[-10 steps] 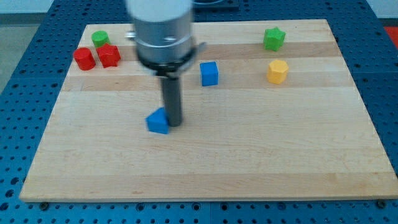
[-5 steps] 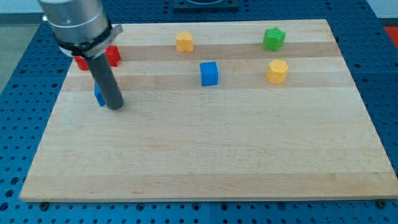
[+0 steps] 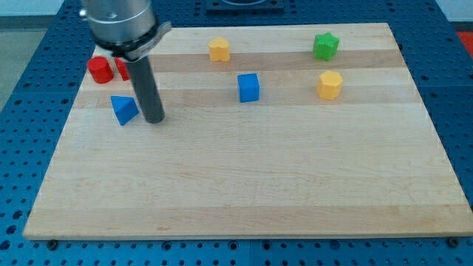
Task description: Push the blue triangle to the center left
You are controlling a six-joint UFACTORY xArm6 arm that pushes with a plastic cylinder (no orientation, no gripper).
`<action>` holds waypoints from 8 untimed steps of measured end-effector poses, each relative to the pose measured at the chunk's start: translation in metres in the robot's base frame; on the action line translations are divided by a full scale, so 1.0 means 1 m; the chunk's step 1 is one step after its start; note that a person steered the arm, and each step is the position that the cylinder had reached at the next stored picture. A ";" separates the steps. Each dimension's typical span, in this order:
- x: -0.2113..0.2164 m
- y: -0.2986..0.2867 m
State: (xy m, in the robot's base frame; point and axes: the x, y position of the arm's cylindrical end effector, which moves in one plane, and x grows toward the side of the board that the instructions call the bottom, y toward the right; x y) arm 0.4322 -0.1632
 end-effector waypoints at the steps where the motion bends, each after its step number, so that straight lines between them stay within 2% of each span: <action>1: -0.026 -0.005; 3: -0.045 -0.064; 4: -0.055 -0.055; 5: -0.046 0.029; 6: 0.018 -0.005; 8: -0.038 -0.014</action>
